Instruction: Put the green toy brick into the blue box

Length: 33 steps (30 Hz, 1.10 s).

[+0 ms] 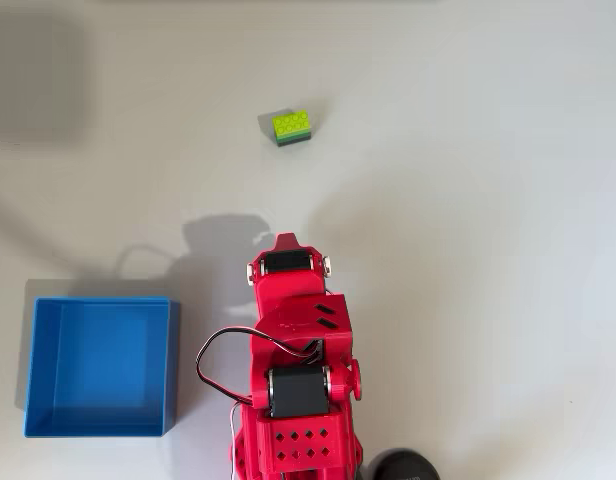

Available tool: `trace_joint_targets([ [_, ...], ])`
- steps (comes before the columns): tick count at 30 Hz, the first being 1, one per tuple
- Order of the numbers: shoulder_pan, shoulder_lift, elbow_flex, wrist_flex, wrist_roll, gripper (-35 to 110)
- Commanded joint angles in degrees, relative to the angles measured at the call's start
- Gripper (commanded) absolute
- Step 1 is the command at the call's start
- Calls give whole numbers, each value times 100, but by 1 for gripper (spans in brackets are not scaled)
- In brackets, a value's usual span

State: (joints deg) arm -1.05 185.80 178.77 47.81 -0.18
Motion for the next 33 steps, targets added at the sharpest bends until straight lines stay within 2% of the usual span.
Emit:
trace_joint_targets([
  [1, 0, 62, 79, 26, -62, 0],
  [28, -9, 62, 79, 26, -70, 0],
  [33, -211, -26, -9, -176, -325, 0],
])
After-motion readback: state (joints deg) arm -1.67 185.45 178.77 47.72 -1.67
